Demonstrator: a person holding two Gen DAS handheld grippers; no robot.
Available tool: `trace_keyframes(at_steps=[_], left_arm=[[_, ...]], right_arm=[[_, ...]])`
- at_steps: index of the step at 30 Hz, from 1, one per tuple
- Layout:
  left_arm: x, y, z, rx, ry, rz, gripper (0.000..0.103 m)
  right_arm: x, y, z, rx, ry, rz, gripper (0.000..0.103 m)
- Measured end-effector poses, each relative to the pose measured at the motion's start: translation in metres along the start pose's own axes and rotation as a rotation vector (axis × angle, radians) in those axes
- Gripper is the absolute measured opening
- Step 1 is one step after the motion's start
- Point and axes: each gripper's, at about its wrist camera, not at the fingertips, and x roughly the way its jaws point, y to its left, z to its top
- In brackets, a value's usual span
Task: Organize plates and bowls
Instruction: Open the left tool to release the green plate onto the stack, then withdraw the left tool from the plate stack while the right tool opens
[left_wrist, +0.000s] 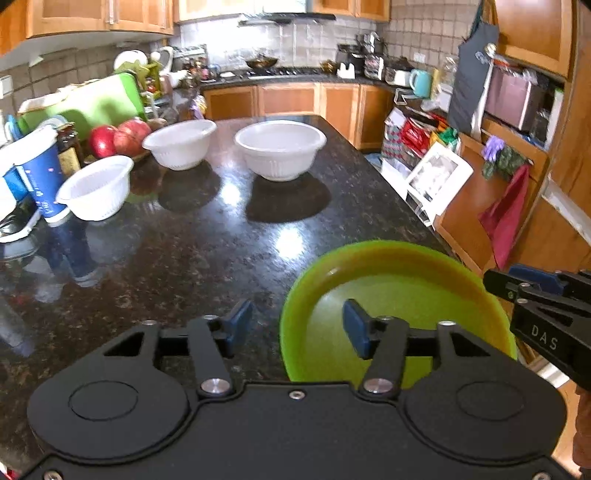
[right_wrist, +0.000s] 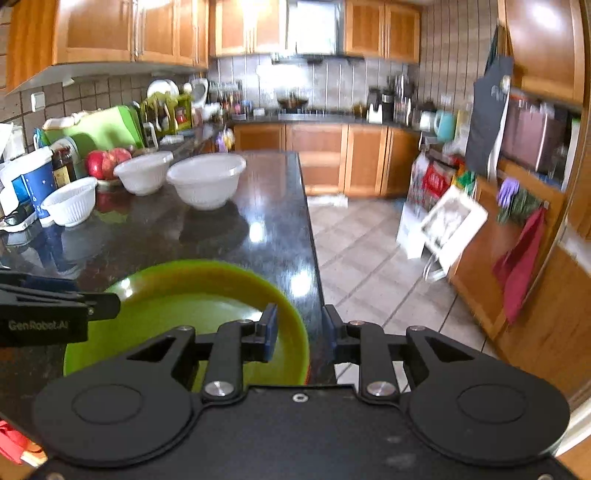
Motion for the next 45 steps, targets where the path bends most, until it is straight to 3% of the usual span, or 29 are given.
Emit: trace_keyframes(at_steps=[5,15,18,22,29,34,39,45], left_arm=[[-0.016,0.013,0.007,-0.047,-0.055,0.017,0.072],[-0.040,0.053,0.018,-0.087,-0.172,0.031,0.075],[-0.047,0.070,0.022,-0.089,-0.217,0.037,0.075],[-0.055,0.094,0.028,-0.085,-0.263,0.045,0.076],[-0.057,0.143,0.042,-0.097,-0.274,0.013,0.076],[-0.052,0.179,0.043,-0.100,-0.261,0.005,0.076],[-0.036,0.214,0.047,-0.119,-0.197,-0.065,0.074],[-0.021,0.237,0.052,-0.117,-0.162,-0.041,0.073]], right_arm=[[-0.011,0.009,0.008,-0.034,-0.121,0.008,0.027],[-0.019,0.046,0.031,-0.053,-0.216,0.087,0.029],[-0.025,0.062,0.043,-0.049,-0.245,0.100,0.037],[-0.033,0.090,0.059,-0.038,-0.317,0.059,0.047],[-0.042,0.153,0.081,-0.104,-0.453,-0.034,0.051],[-0.036,0.185,0.097,-0.065,-0.422,0.029,0.050],[-0.020,0.222,0.108,-0.065,-0.359,0.069,0.049],[-0.001,0.257,0.113,-0.118,-0.310,0.092,0.048]])
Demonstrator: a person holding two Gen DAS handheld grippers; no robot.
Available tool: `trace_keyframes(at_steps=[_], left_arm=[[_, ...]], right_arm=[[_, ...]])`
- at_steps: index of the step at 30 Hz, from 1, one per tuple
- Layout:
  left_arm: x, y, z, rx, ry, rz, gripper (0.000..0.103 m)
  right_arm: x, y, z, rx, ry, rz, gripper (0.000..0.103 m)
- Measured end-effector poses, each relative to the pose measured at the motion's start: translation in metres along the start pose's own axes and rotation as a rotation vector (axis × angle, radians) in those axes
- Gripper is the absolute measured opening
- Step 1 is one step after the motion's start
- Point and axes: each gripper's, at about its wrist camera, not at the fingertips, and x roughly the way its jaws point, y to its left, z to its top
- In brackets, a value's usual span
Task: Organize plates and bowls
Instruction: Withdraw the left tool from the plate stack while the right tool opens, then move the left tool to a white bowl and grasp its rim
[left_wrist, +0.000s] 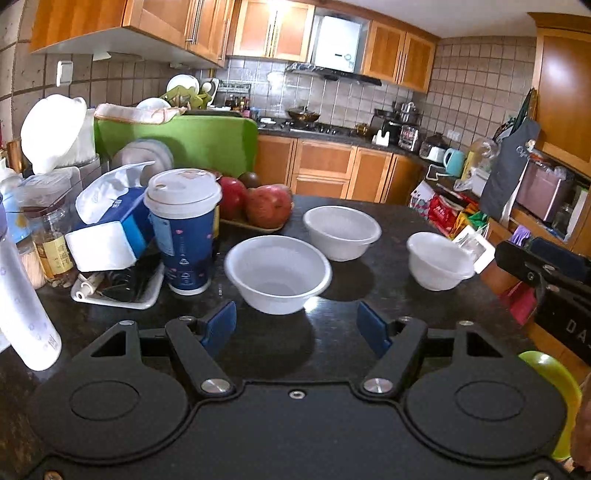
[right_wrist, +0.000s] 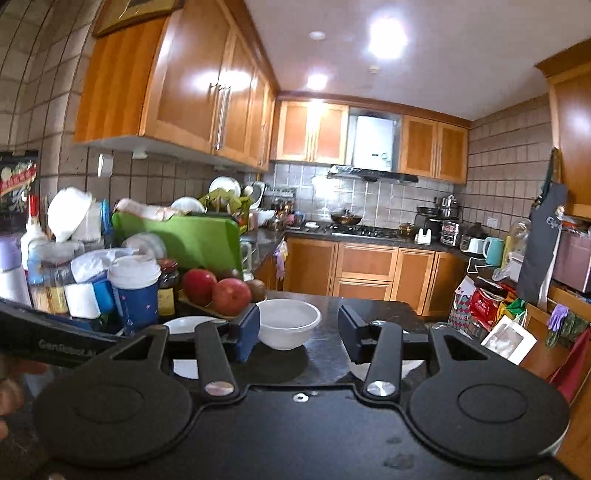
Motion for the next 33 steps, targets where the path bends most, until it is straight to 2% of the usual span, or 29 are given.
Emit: trace_keyframes(at_steps=[3,7,17,19,26,33], left_arm=[[0.008,0.008,0.002,0.011,-0.005,0.021,0.072],[0.023,0.018,0.006,-0.005,0.019,0.046,0.071],[0.068,0.029,0.015,-0.034,0.098,0.116,0.066],[0.076,0.028,0.017,-0.030,0.101,0.134,0.066],[0.098,0.027,0.022,-0.028,0.126,0.154,0.061],[0.109,0.027,0.025,-0.027,0.134,0.169,0.060]], right_arm=[[0.019,0.012,0.003,-0.027,0.054,0.048,0.037],[0.052,0.014,0.005,0.017,0.163,0.143,0.036],[0.143,0.010,0.001,0.030,0.325,0.239,0.033],[0.161,0.008,0.000,0.042,0.346,0.268,0.030],[0.208,0.018,-0.005,0.031,0.367,0.340,0.029],[0.240,0.025,-0.013,0.029,0.413,0.387,0.027]])
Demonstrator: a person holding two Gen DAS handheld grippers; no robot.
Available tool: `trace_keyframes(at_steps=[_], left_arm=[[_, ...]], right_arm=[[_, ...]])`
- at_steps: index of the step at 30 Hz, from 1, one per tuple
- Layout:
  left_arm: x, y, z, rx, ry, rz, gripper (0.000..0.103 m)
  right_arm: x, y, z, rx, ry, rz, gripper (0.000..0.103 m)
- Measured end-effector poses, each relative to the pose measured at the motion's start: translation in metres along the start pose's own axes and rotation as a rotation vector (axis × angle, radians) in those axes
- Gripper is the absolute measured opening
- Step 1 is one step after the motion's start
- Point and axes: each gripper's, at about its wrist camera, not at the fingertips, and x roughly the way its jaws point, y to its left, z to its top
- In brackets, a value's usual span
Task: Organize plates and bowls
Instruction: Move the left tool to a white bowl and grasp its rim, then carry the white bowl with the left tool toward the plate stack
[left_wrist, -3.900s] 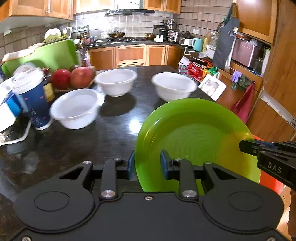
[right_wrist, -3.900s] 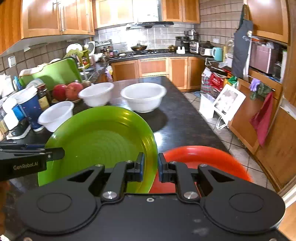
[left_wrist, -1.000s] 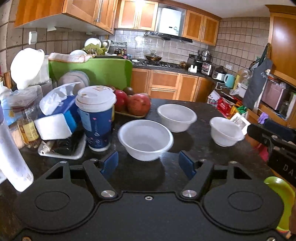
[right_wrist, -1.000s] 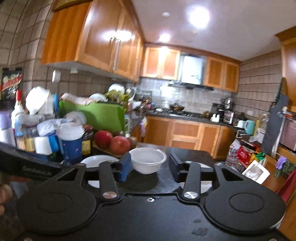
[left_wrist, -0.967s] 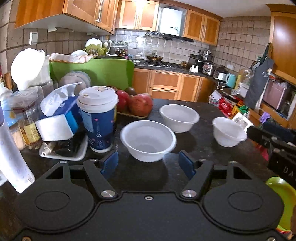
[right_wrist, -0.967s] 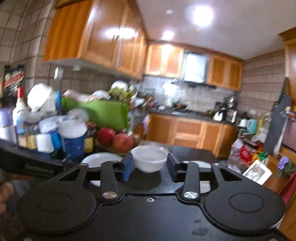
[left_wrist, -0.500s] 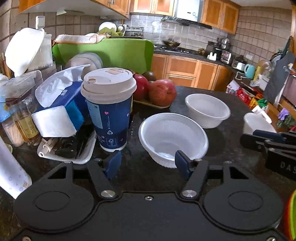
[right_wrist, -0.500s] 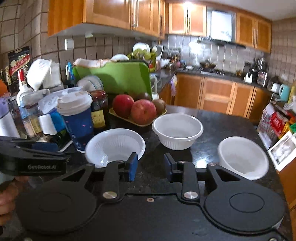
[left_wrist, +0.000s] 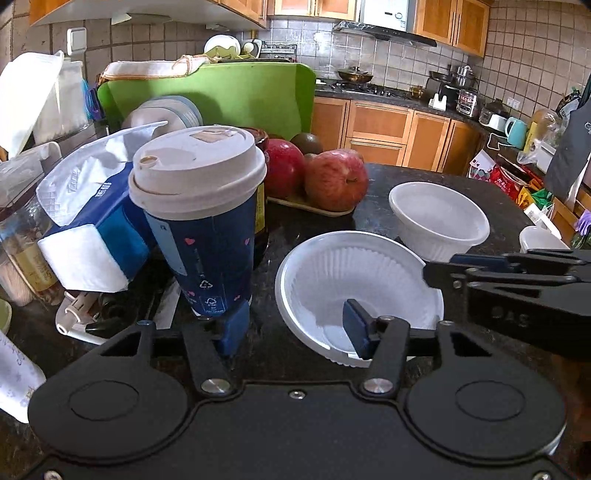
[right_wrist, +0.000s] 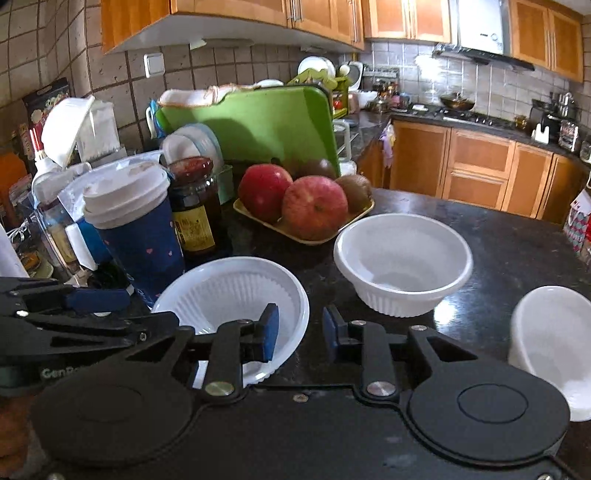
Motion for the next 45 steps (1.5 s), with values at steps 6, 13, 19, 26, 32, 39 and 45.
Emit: trace_keyframes(at_steps=[6,13,19,26,32,39,45], left_arm=[[0.011,-0.004,0.002,0.007,0.028,0.007,0.054],[0.027,-0.007,0.003,0.026,0.063,0.000,0.046],[0.028,-0.008,0.000,0.028,0.081,-0.042,0.038],[0.002,-0.014,-0.004,0.050,0.087,-0.095,0.038],[-0.029,-0.019,-0.016,0.052,0.119,-0.179,0.038],[-0.055,-0.029,-0.039,0.078,0.150,-0.251,0.038],[-0.074,-0.042,-0.062,0.097,0.175,-0.270,0.038]], right_arm=[[0.017,-0.001,-0.001,-0.006,0.031,0.009,0.021],[0.021,0.001,-0.005,-0.015,0.046,-0.002,0.015],[0.011,0.003,-0.008,-0.006,0.051,-0.027,0.013],[-0.028,0.004,-0.018,0.034,0.064,-0.042,0.014],[-0.073,0.006,-0.039,0.110,0.108,-0.066,0.014],[-0.126,0.009,-0.076,0.195,0.109,-0.085,0.014],[-0.161,0.019,-0.104,0.184,0.107,-0.118,0.014]])
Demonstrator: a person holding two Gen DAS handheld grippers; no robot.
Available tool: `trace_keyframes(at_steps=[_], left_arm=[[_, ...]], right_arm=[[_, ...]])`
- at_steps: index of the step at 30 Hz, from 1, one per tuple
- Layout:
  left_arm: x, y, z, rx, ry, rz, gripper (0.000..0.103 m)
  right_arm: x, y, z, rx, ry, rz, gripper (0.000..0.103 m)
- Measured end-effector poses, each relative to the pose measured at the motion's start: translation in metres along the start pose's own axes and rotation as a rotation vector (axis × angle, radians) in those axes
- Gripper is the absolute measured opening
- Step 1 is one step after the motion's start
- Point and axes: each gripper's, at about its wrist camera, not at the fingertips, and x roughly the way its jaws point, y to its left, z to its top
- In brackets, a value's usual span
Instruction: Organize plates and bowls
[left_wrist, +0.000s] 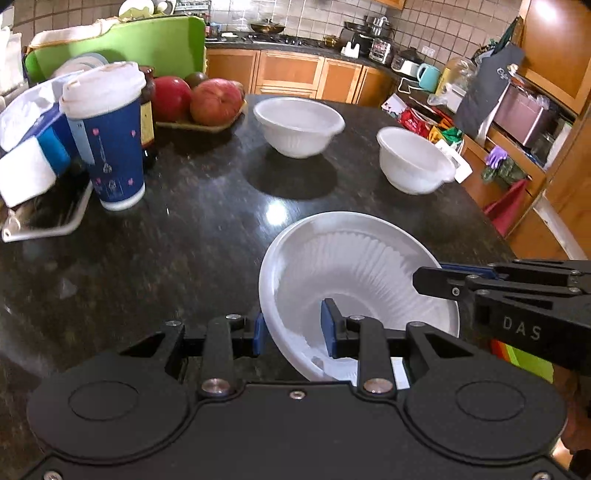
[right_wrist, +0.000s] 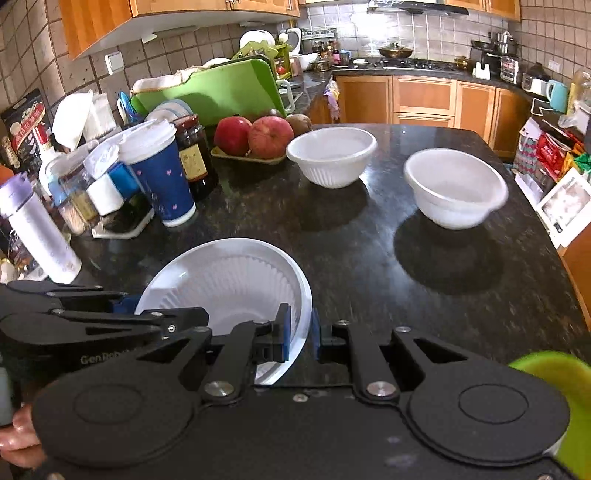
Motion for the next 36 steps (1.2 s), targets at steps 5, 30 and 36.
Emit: trace_keyframes(at_steps=[5,30,36], left_arm=[[0.000,-0.009,-0.012,0.018,0.030,-0.004,0.038],[-0.025,-0.012,-0.018,0.000,-0.080,0.043,0.050],[-0.035,-0.013,-0.003,0.015,-0.125,0.052,0.050]], right_arm=[[-0.012,-0.003,-0.019,0.011,0.014,-0.013,0.015],[-0.023,-0.015,-0.016,-0.012,-0.073,-0.015,0.022],[-0.036,-0.026,-0.005,0.003,-0.097,0.014,0.022]])
